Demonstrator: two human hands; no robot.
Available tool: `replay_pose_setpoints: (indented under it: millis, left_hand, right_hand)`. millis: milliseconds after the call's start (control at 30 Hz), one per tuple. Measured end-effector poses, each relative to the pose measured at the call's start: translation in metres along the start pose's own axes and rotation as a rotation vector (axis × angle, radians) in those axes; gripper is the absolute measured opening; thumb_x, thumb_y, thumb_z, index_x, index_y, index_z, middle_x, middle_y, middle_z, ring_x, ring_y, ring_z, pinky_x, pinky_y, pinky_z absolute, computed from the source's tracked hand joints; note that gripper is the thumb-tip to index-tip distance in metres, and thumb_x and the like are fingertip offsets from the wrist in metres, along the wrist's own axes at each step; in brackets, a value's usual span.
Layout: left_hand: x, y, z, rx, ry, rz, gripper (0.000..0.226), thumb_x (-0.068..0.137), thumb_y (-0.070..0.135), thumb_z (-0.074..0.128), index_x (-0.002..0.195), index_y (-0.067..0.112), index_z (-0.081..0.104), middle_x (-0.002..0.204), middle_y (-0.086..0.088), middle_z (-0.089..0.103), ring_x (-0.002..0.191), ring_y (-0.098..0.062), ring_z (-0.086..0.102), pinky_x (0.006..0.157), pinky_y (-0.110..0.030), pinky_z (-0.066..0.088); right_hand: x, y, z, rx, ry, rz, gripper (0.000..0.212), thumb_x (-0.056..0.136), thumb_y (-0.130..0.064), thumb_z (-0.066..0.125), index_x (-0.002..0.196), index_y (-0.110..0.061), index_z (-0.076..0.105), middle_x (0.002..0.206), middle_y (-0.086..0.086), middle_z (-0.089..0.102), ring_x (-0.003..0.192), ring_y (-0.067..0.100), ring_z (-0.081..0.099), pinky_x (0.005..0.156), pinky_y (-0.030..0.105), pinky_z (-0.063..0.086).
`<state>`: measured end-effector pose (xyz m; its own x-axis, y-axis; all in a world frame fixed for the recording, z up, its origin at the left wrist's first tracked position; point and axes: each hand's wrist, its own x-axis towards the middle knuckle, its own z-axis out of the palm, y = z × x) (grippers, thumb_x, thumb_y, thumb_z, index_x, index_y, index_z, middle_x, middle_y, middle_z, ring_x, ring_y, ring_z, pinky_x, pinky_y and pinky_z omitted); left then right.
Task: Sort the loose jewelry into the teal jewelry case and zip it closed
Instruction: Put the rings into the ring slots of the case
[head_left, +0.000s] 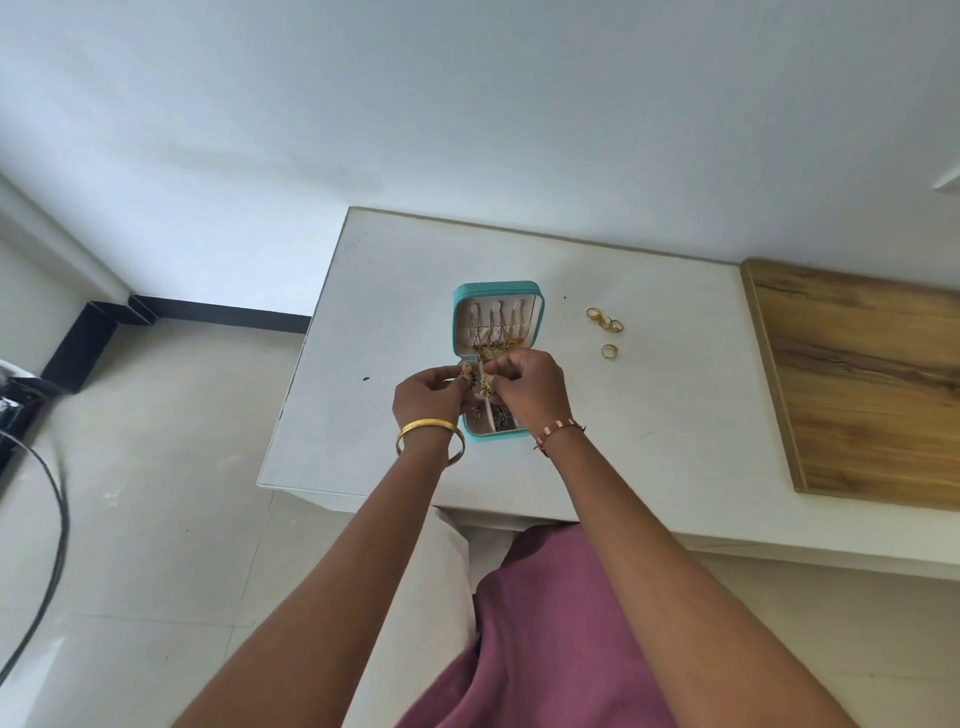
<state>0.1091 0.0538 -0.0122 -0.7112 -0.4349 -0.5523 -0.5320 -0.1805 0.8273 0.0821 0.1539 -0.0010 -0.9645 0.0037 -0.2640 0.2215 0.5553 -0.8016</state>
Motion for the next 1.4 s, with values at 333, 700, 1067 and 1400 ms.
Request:
replay_pose_setpoints:
  millis: [333,700,1067,1400]
  left_hand:
    - [0.023,0.001,0.004,0.329,0.012,0.100,0.022,0.079,0.004,0.062,0.100,0.006,0.070,0.093,-0.016,0.071,0.086,-0.029,0.067,0.087,-0.036,0.054]
    - [0.012,-0.002,-0.003,0.277,0.008,0.105,0.024,0.083,0.003,0.054,0.100,0.006,0.070,0.097,-0.015,0.071,0.090,-0.029,0.067,0.089,-0.040,0.052]
    - [-0.029,-0.005,0.028,0.157,-0.083,0.199,0.022,0.084,0.005,0.052,0.085,0.019,0.069,0.082,-0.008,0.070,0.072,-0.020,0.067,0.078,-0.034,0.056]
    - [-0.046,-0.009,0.106,0.127,-0.226,0.148,0.025,0.086,-0.001,0.044,0.083,0.015,0.064,0.076,-0.008,0.064,0.061,-0.011,0.061,0.078,-0.036,0.056]
  right_hand:
    - [0.015,0.001,0.015,-0.239,-0.004,-0.103,0.017,0.082,-0.001,0.062,0.098,-0.002,0.069,0.099,0.015,0.071,0.091,0.027,0.065,0.081,0.026,0.048]
    - [0.007,0.004,0.006,-0.195,0.051,-0.089,0.018,0.084,-0.001,0.059,0.097,-0.004,0.070,0.100,0.013,0.071,0.090,0.025,0.066,0.076,0.023,0.047]
    - [-0.001,0.041,-0.033,-0.096,0.206,-0.010,0.018,0.081,0.005,0.057,0.091,0.000,0.071,0.092,0.016,0.072,0.086,0.027,0.067,0.083,0.031,0.053]
    - [0.029,0.095,-0.087,-0.098,0.332,0.106,0.018,0.083,0.004,0.054,0.093,-0.001,0.068,0.092,0.016,0.070,0.086,0.029,0.065,0.075,0.023,0.047]
